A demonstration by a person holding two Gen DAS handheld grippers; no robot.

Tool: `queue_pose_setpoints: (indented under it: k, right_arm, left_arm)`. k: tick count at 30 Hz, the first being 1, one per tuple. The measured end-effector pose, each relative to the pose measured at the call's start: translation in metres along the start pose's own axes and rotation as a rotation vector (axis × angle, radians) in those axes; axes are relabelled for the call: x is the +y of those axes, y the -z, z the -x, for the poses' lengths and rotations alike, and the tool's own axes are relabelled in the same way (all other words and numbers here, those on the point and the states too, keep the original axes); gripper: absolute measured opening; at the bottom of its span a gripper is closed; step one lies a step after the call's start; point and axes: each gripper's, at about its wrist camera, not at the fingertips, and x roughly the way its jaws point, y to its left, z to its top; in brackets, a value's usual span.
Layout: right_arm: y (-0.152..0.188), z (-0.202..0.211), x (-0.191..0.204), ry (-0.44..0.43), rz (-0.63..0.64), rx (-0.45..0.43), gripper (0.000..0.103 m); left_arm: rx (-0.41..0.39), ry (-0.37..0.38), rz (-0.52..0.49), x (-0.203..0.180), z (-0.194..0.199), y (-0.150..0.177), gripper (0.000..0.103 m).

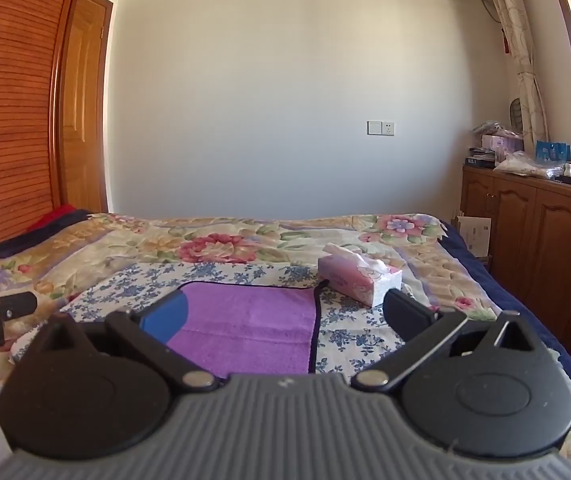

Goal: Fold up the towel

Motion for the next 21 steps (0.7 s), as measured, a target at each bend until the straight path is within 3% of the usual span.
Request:
queue_pose_setpoints:
  k: [21]
  right_arm:
    - [-0.0015, 0.0009, -0.0047, 0.000, 0.000, -0.007, 0.103]
  left_arm:
    - [-0.008, 0.002, 0.009, 0.0010, 0.0006, -0.0029, 0.103]
